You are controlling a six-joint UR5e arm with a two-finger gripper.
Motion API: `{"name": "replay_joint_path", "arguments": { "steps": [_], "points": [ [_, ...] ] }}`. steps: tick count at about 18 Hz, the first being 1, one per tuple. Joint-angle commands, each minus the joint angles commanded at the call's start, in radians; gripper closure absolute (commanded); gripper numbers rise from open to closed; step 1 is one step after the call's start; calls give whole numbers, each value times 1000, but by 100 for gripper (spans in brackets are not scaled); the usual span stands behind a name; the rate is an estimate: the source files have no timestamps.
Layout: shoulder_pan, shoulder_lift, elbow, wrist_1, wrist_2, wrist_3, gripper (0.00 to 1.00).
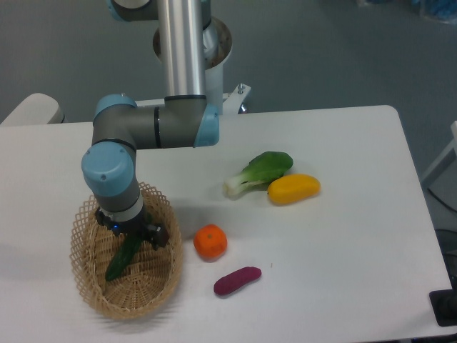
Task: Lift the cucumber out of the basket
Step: 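Lower the gripper onto the cucumber and close the fingers around it, then lift the held cucumber out of the basket and carry it toward the sweet potato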
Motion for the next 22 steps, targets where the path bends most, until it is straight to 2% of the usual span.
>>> {"name": "replay_joint_path", "arguments": {
  "steps": [13,14,16,18,20,22],
  "points": [
    [-22,-34,-3,15,32,-2,0],
    [-22,-34,-2,17,32,0,5],
    [-22,-34,0,15,32,2,33],
    [-22,-32,5,15,31,3,51],
    [-22,-32,8,14,32,8,58],
    [-22,-31,8,14,32,28,60]
  ]
}}
